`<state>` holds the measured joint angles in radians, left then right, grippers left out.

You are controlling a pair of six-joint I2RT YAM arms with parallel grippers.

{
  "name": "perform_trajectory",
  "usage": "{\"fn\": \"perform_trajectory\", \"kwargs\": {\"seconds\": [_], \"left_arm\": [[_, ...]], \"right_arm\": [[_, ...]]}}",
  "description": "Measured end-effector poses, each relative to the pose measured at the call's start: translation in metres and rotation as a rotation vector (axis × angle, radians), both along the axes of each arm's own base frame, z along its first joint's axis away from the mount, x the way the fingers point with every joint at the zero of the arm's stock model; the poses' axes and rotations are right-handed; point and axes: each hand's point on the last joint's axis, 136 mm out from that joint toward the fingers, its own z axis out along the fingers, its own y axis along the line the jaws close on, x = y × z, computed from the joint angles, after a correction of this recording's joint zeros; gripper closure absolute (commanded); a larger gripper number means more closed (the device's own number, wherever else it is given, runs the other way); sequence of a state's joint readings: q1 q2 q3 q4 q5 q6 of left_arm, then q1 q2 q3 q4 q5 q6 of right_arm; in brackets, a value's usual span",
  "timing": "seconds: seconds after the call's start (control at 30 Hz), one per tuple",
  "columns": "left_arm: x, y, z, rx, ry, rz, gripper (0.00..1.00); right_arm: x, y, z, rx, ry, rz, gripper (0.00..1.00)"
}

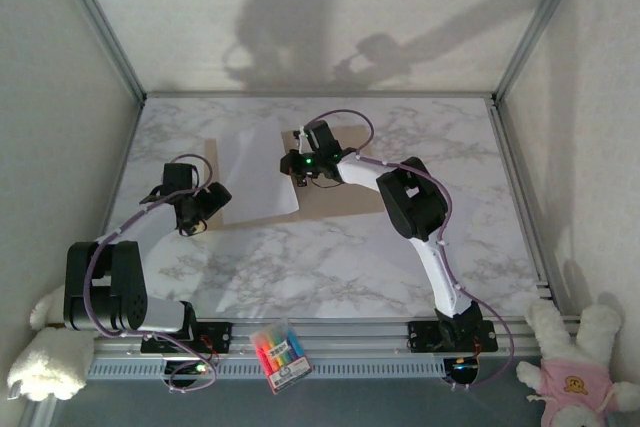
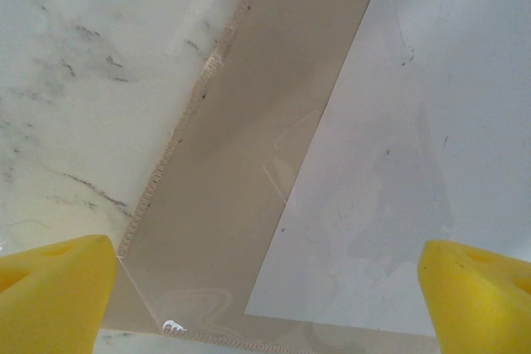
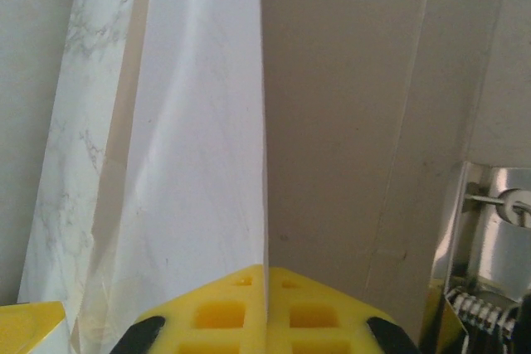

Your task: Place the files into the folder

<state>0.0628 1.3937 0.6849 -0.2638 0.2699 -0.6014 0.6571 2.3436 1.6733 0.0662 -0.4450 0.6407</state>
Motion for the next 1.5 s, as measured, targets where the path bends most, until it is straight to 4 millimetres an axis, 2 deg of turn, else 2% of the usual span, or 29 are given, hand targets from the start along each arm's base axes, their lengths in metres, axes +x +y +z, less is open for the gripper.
{"fn": "perform_trajectory", "kwargs": {"seconds": [0.47,0.77,0.83,0.97,1.1,1.33,1.5], "left_arm": [[0.000,0.000,0.000,0.000,0.000,0.000,0.06],[0.000,0.000,0.000,0.000,0.000,0.000,0.06],[0.000,0.000,0.000,0.000,0.000,0.000,0.06],[0.000,0.000,0.000,0.000,0.000,0.000,0.06],[0.000,0.000,0.000,0.000,0.001,0.000,0.06],[-0.004,0.000,-0.004,-0.001,0.014,0.000,0.06],[-0.004,0.000,-0.004,0.000,0.014,0.000,0.06]], "right_arm": [[-0.012,0.020,0.005,0.052,0.020,-0.013,0.96],[-0.020,0.018,-0.011,0.046,0.065,-0.052,0.94],[-0.020,0.019,-0.010,0.050,0.066,-0.054,0.90],[-0.022,0.020,-0.009,0.054,0.067,-0.052,0.72],[-0.022,0.022,-0.007,0.044,0.060,-0.033,0.62],[-0.004,0.038,0.014,0.072,0.014,0.018,0.57],[0.012,0.040,0.015,0.067,0.013,0.041,0.58]]}}
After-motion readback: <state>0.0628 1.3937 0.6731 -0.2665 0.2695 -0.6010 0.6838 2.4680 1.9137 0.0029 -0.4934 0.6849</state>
